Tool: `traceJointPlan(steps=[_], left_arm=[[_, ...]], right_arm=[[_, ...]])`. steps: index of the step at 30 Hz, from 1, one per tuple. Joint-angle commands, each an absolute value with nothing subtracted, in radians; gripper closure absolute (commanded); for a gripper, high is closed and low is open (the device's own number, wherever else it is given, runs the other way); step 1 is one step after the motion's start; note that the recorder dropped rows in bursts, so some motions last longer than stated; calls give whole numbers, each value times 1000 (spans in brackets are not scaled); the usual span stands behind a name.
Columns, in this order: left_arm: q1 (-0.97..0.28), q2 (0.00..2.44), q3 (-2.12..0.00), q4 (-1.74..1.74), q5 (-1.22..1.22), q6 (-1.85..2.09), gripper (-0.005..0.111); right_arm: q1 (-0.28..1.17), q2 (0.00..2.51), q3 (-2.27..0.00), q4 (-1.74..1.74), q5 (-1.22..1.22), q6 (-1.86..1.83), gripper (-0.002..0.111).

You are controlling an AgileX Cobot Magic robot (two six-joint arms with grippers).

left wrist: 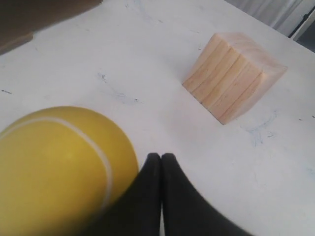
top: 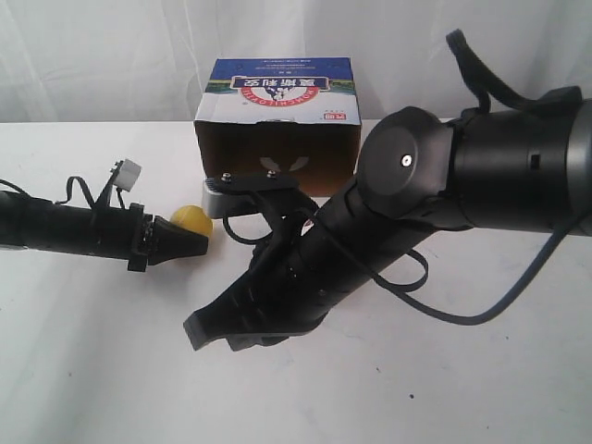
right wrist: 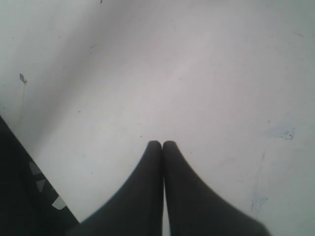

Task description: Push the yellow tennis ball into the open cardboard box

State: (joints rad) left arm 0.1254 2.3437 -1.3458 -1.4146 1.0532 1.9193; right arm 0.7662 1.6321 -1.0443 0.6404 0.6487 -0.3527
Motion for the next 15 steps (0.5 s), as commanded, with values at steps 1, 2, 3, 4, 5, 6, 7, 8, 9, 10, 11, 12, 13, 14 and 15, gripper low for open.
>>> traceJointPlan(steps=[1, 2, 3, 4, 5, 6, 7, 8, 9, 10, 11, 12, 13, 14, 15], left_arm=[[128, 2361, -1334, -1404, 975, 1917, 107], [128, 2354, -1334, -1401, 1003, 1917, 107], [128, 2342, -1334, -1401, 1027, 1917, 107], [128, 2325, -1334, -1403, 1063, 1917, 107], [128, 2303, -1334, -1403, 1086, 1917, 107], [128, 2278, -1334, -1405, 1111, 1917, 107], [128, 2249, -1334, -1409, 1132, 1917, 107], [128, 2223, -1334, -1413, 1140, 1917, 107], [130, 2190, -1334, -1414, 1142, 1917, 107], [135, 2156, -1334, -1414, 1142, 1917, 107], [140, 2130, -1334, -1421, 1137, 1917, 107], [164, 2083, -1334, -1475, 1051, 1921, 107], [172, 2073, -1334, -1513, 974, 1937, 107], [178, 2078, -1334, -1606, 714, 2008, 107], [178, 2090, -1334, -1648, 621, 2052, 107]], right_arm=[[767, 1623, -1046, 635, 620, -354, 108], [767, 1623, -1046, 635, 611, -354, 108], [767, 1623, -1046, 635, 602, -354, 108], [767, 1623, -1046, 635, 594, -354, 108], [767, 1623, -1046, 635, 583, -354, 108], [767, 1623, -1046, 635, 577, -354, 108], [767, 1623, -1046, 635, 572, -354, 108], [767, 1623, -1046, 635, 570, -354, 108], [767, 1623, -1046, 635, 570, -354, 108], [767, 1623, -1046, 635, 570, -354, 108], [767, 1623, -1046, 635, 570, -354, 108], [767, 1623, -1046, 631, 570, -354, 108], [767, 1623, -1046, 631, 572, -354, 108], [767, 1623, -1046, 628, 576, -354, 108], [767, 1623, -1046, 628, 578, -354, 108]])
